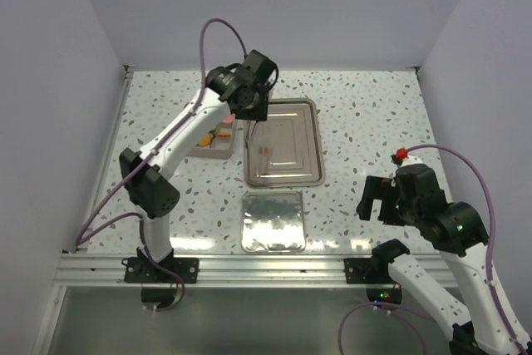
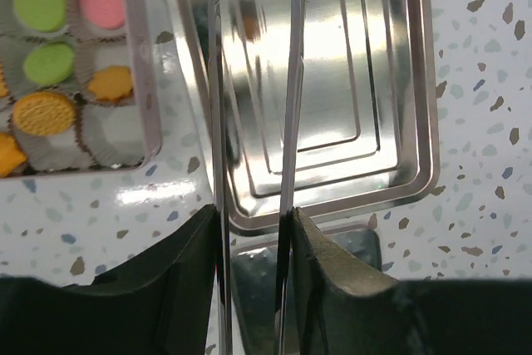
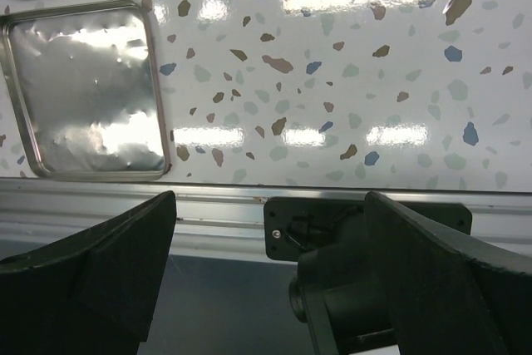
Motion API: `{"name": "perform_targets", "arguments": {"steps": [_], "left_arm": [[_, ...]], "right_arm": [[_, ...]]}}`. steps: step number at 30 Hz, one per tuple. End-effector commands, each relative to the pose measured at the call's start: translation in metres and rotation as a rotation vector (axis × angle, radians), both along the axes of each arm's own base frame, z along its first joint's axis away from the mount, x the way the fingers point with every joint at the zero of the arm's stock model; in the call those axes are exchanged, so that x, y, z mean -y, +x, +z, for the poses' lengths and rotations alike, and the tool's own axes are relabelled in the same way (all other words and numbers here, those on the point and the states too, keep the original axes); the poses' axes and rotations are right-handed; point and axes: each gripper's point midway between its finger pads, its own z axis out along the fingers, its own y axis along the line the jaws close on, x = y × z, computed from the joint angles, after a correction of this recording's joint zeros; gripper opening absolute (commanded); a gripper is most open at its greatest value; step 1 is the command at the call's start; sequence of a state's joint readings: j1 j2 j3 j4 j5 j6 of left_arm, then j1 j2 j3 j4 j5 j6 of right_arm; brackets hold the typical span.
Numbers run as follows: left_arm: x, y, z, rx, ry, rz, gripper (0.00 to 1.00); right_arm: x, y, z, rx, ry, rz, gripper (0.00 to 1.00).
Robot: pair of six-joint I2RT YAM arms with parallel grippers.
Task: Pack the cookies
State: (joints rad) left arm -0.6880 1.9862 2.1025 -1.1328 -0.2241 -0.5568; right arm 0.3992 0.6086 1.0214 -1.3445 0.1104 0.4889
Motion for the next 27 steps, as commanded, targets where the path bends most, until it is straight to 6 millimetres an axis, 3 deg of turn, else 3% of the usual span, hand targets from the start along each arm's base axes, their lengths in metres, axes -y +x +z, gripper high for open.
{"name": "perform_targets", "arguments": {"steps": [1,4,10,11,20,27], "left_arm": [[-0.048,-0.018,0.038,0.070,0.046,0.057,0.36],[-0.078,-0.035,0.053,0.098,0.038,0.097,0.36],[-0.124,-0.060,0.044,0.087,0.065,0.164,0.37],[-0.130,-0.065,0.035,0.065,0.080,0.170,0.37],[-0.141,-0.096,0.006,0.008,0.046,0.194,0.37],[-0.141,-0.101,-0.012,-0.017,0.043,0.198,0.38]], "right_arm": [[-0.005,0.008,0.005,0.024,0.007,0.021,0.99],[-0.009,0.010,0.004,0.011,0.018,0.032,0.99],[-0.016,0.013,0.002,-0.006,0.036,0.052,0.99],[-0.017,0.013,0.001,-0.011,0.036,0.051,0.99],[-0.023,0.004,-0.003,-0.045,0.082,0.058,0.99],[-0.021,-0.001,-0.007,-0.053,0.086,0.046,0.99]]}}
